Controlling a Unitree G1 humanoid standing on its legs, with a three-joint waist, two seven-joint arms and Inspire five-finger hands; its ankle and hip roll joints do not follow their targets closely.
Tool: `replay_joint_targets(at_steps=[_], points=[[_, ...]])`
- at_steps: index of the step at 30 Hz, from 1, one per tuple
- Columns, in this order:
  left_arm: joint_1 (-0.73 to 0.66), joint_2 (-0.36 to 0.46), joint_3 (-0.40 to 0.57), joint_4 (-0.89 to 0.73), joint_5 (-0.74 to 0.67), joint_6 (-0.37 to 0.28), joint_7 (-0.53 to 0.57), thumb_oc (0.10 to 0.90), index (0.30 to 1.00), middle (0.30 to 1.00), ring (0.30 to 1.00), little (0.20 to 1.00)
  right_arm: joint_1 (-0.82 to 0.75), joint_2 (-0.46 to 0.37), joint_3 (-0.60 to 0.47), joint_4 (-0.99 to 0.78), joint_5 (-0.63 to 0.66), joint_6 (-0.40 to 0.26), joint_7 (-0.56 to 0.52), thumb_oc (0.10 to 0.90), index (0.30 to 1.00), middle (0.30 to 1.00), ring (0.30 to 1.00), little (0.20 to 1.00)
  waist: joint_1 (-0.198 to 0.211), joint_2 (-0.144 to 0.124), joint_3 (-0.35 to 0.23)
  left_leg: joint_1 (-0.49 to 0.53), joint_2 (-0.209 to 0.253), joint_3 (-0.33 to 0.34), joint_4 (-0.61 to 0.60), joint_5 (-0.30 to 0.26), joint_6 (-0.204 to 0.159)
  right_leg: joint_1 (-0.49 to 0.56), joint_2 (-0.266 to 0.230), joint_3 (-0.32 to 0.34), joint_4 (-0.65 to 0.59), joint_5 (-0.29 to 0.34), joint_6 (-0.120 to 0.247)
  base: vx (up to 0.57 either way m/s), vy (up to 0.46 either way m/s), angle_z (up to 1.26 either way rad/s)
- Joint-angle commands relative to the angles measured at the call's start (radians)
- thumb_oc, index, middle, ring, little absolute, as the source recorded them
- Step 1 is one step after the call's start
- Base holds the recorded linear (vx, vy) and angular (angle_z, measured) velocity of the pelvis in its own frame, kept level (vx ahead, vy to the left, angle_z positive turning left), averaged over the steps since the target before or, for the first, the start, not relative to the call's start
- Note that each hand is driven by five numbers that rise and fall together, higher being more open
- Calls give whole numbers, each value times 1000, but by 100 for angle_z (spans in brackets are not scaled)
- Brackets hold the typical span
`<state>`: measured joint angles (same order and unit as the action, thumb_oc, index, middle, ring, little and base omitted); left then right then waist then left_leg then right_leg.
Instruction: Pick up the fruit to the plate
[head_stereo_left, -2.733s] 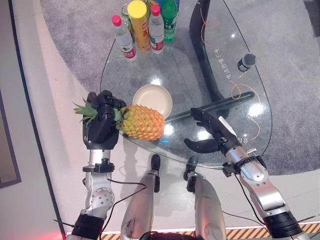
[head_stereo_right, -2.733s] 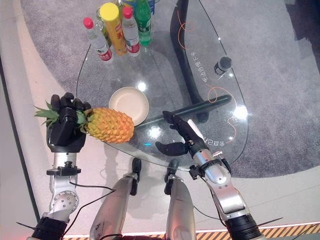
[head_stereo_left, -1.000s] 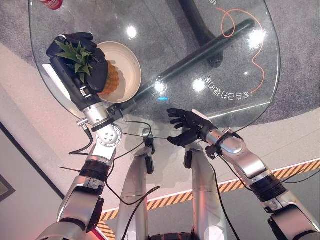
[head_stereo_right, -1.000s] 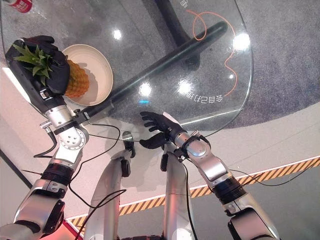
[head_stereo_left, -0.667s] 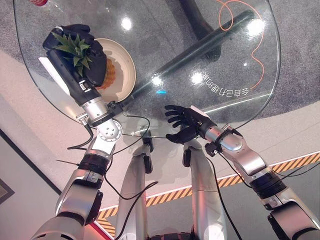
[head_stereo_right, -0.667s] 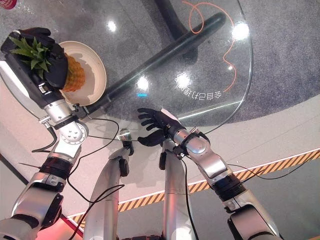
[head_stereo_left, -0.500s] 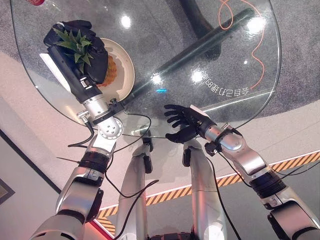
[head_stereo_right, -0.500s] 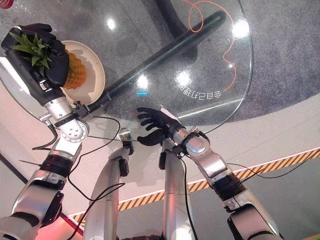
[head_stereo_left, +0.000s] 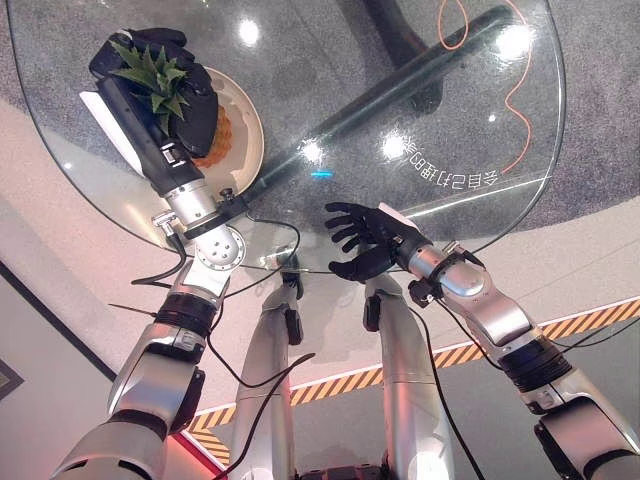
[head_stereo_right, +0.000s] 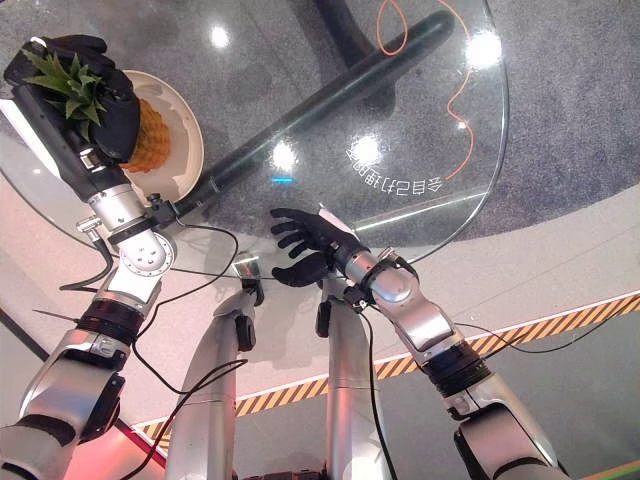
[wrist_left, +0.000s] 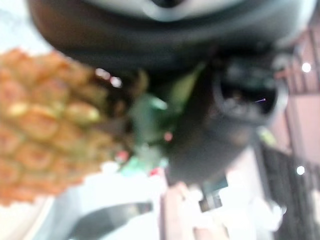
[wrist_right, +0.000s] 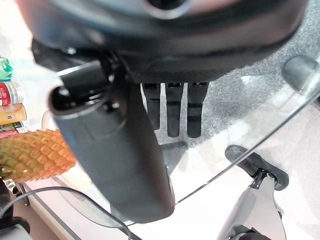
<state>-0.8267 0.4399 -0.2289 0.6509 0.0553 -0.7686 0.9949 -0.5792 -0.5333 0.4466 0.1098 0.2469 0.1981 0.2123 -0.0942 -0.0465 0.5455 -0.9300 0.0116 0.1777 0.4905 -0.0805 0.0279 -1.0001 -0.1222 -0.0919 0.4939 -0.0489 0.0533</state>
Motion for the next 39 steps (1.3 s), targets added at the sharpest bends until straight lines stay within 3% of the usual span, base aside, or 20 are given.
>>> replay_joint_targets(at_steps=[1,4,25,39], points=[[-44,27,-6,-19,8,-34,31,196,382,382,382,296,12,17,42,-52,33,-45,0,800,900,900,900,900,21,-6,-25,9,-111,15,-54,22,-19,27,103,-51,-53,93,22,0,0,0],[-43,29,-5,-19,-6,-25,21,800,900,900,900,900,11,20,40,-52,31,-46,-1,800,900,900,900,900,22,-6,-25,13,-109,15,-58,25,-21,32,101,-53,-55,93,22,0,0,0],[49,41,23,-31,-62,7,-30,800,900,900,900,900,69,44,13,-89,5,-53,10,800,900,900,900,900,33,9,-25,86,-90,9,-68,18,-21,89,84,-58,-44,72,21,-2,-44,0],[210,37,77,-85,-125,5,-99,800,900,900,900,900,156,53,-30,-128,-38,-73,45,800,900,900,900,900,56,28,-25,190,-70,0,-91,11,-22,180,67,-71,-38,35,25,-1,-58,-2]])
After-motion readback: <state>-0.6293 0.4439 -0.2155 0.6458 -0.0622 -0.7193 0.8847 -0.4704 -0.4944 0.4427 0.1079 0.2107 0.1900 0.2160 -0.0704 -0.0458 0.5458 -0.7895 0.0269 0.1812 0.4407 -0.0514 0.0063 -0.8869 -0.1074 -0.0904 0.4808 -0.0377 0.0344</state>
